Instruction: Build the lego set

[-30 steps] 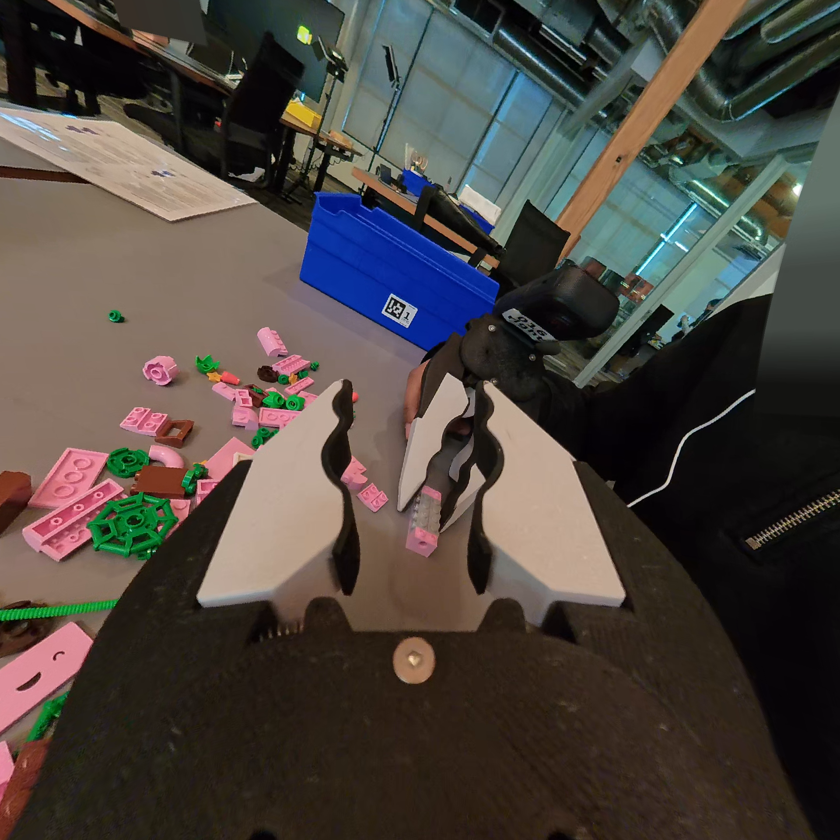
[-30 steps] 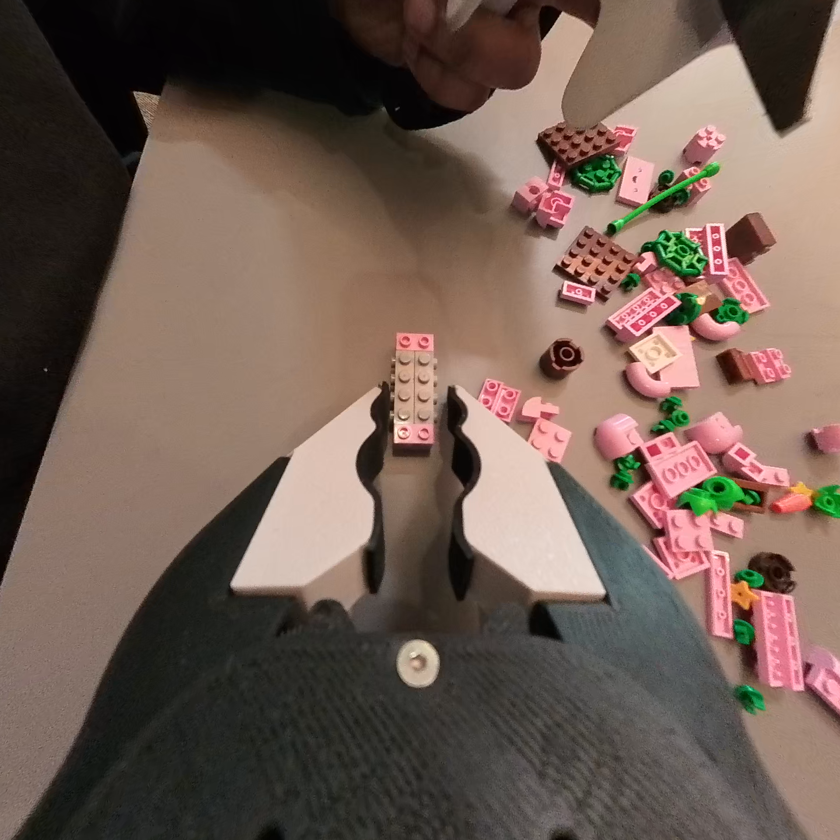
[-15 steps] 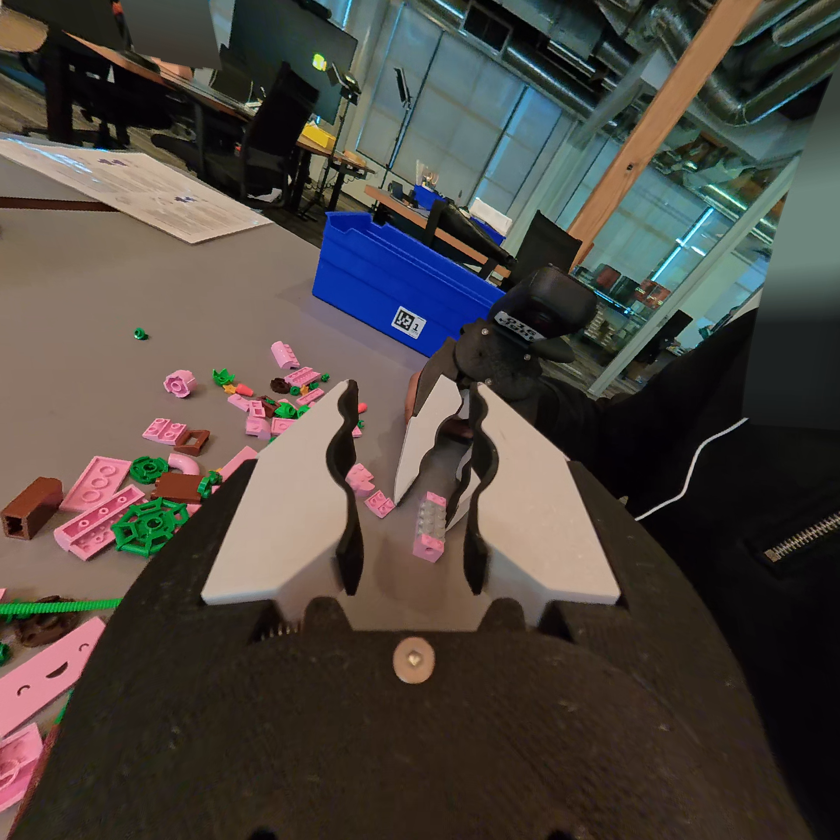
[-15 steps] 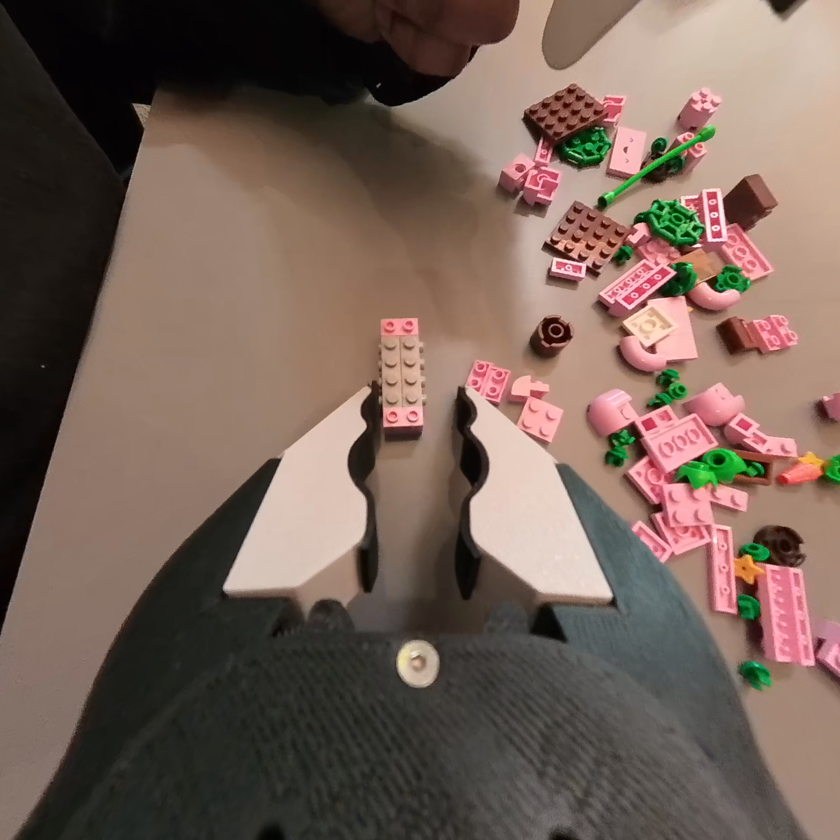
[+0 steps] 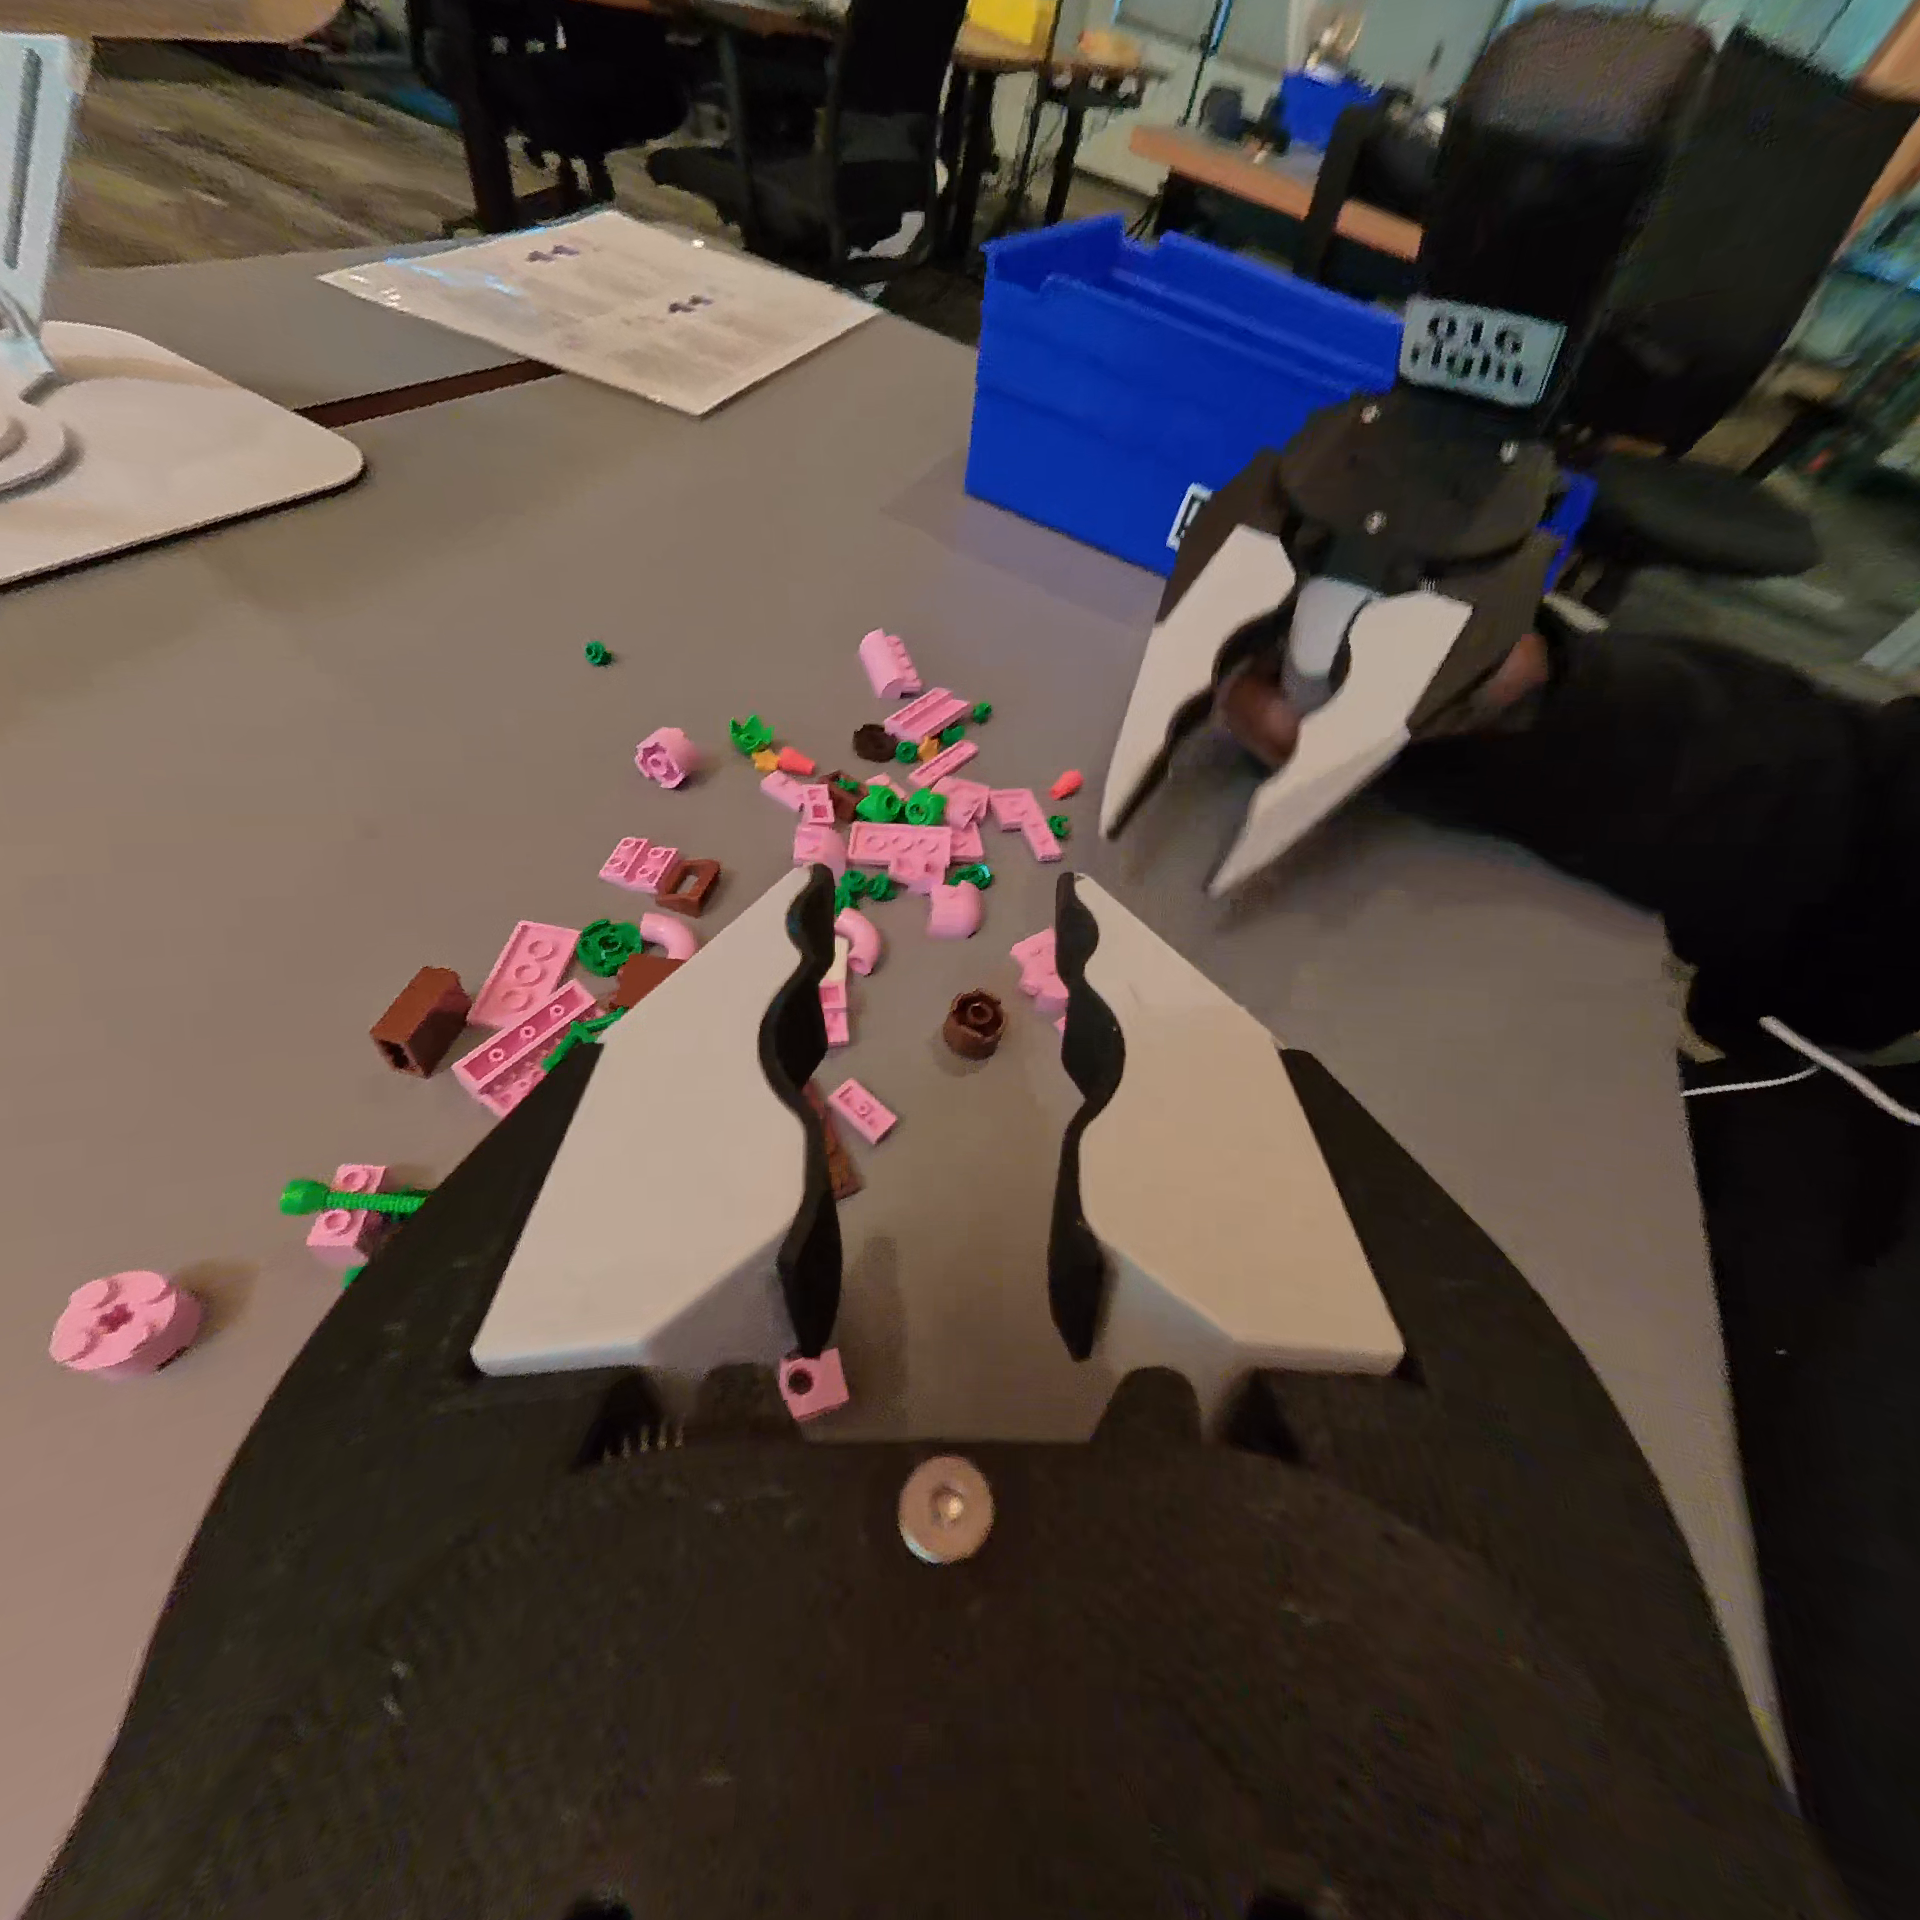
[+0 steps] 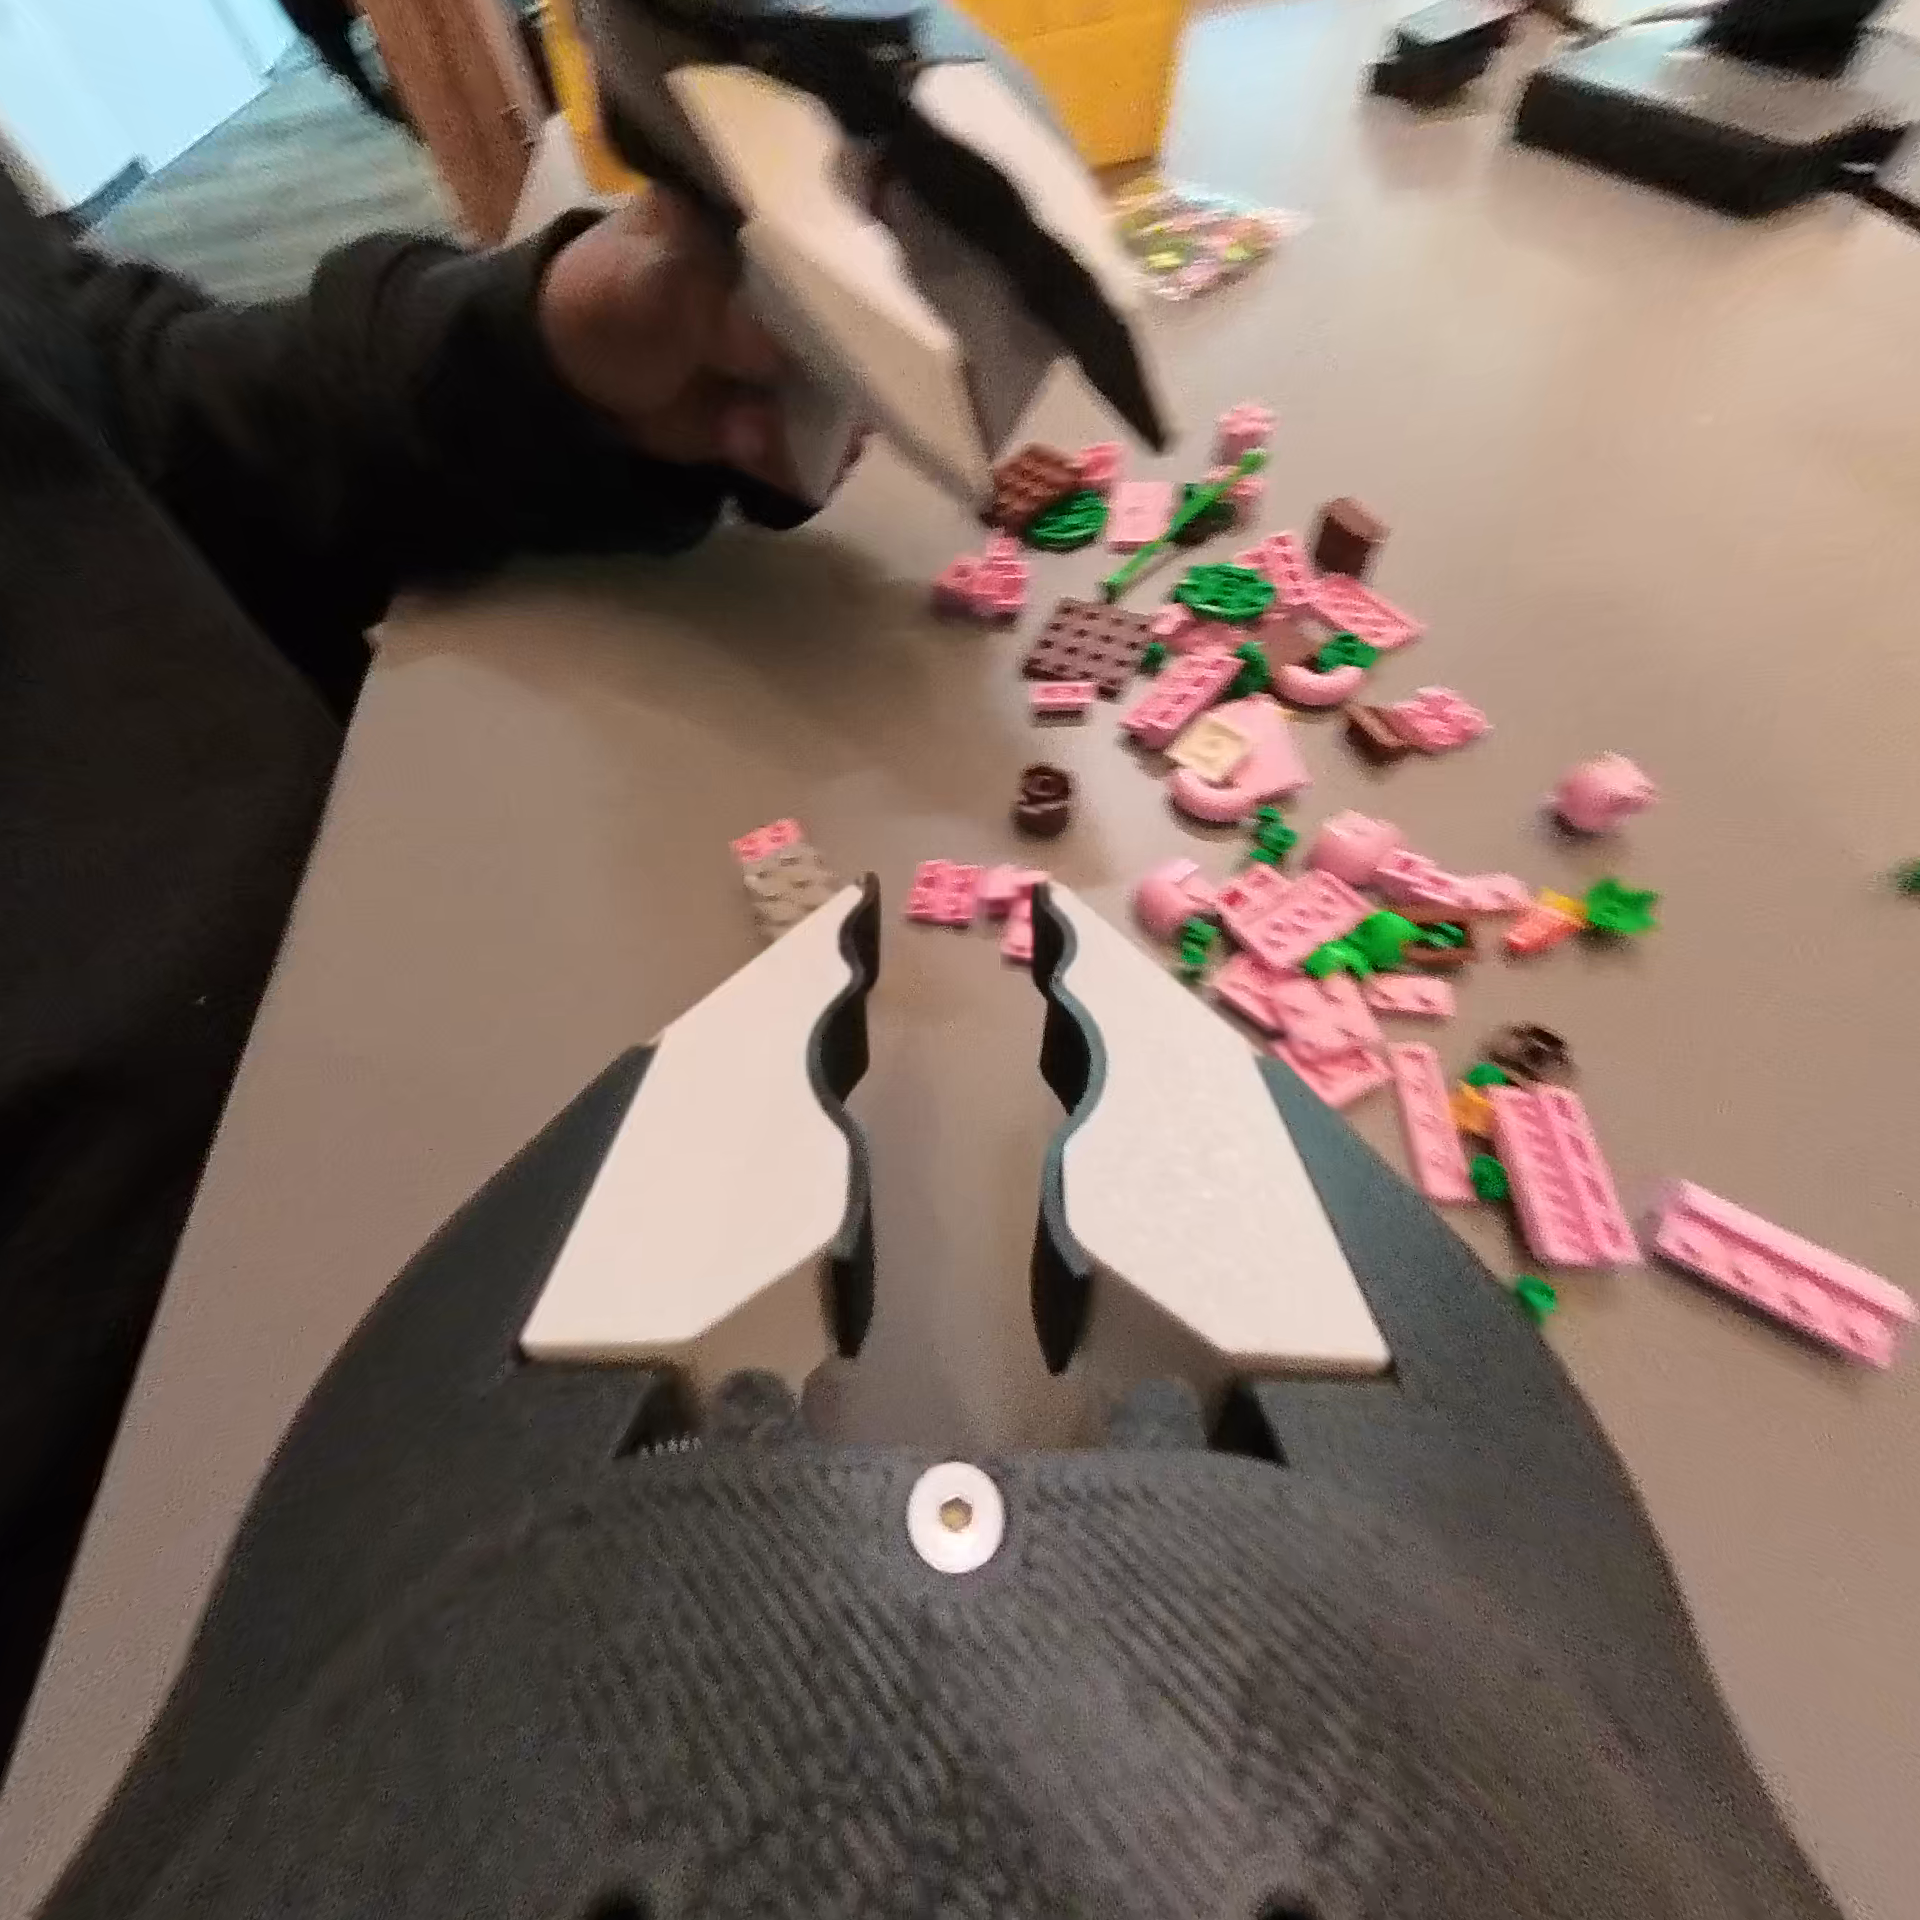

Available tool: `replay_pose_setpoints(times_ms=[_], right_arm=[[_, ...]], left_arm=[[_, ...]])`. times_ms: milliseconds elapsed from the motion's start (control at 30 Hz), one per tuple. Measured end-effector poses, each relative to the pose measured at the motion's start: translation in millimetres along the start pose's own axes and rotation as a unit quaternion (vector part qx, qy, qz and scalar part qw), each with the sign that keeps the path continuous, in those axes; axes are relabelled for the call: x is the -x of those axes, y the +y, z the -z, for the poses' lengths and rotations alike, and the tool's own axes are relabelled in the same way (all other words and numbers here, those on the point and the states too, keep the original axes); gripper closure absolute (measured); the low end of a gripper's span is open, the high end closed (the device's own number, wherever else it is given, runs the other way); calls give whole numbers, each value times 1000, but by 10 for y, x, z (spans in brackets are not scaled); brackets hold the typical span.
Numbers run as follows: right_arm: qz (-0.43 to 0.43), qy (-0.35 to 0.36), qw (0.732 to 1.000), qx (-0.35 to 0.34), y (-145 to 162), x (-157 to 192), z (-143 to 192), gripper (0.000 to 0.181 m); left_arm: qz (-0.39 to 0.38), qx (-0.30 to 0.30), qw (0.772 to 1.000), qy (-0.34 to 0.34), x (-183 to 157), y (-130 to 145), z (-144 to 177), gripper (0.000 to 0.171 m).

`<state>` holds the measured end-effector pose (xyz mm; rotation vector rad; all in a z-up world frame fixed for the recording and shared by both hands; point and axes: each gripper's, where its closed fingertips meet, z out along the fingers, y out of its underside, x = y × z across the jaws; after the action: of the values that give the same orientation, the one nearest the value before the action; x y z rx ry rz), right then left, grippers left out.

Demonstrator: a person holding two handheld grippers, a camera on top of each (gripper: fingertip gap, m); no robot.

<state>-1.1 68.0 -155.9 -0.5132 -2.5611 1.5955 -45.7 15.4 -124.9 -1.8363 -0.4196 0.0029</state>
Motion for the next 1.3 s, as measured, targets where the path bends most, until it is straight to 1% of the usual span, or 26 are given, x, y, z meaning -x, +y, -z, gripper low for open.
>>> replay_pose_setpoints(times_ms=[67, 133, 333, 533, 633, 767, 800, 900, 1133, 1300], right_arm=[[-22, 43, 999, 4, 42, -194, 49, 157], [-30, 69, 997, 17, 86, -289, 47, 158], [-9, 64, 997, 47, 97, -171, -160, 160], [-36, 62, 996, 61, 124, -188, -217, 158], [-39, 67, 994, 79, 178, -202, -240, 158], [-29, 84, 990, 112, 271, -222, -291, 161], [-30, 91, 989, 114, 278, -237, -290, 166], [-48, 92, 989, 109, 274, -249, -268, 167], [-76, 81, 992, 61, 160, -261, -166, 167], [-78, 81, 993, 47, 133, -279, -118, 167]], left_arm=[[-9, 10, 1000, -7, 7, 30, -17, 131], [-9, 12, 1000, -6, 0, 36, -24, 131], [12, 2, 1000, 10, -26, 12, -22, 131], [15, -2, 999, 29, -88, -2, -29, 131], [8, 8, 999, 49, -174, 31, -61, 131], [-21, 35, 997, 68, -292, 117, -115, 130], [-27, 41, 996, 70, -308, 138, -125, 130], [-39, 56, 995, 72, -333, 192, -148, 130], [-40, 69, 992, 95, -414, 245, -163, 130], [-74, 101, 986, 112, -533, 366, -206, 126]])
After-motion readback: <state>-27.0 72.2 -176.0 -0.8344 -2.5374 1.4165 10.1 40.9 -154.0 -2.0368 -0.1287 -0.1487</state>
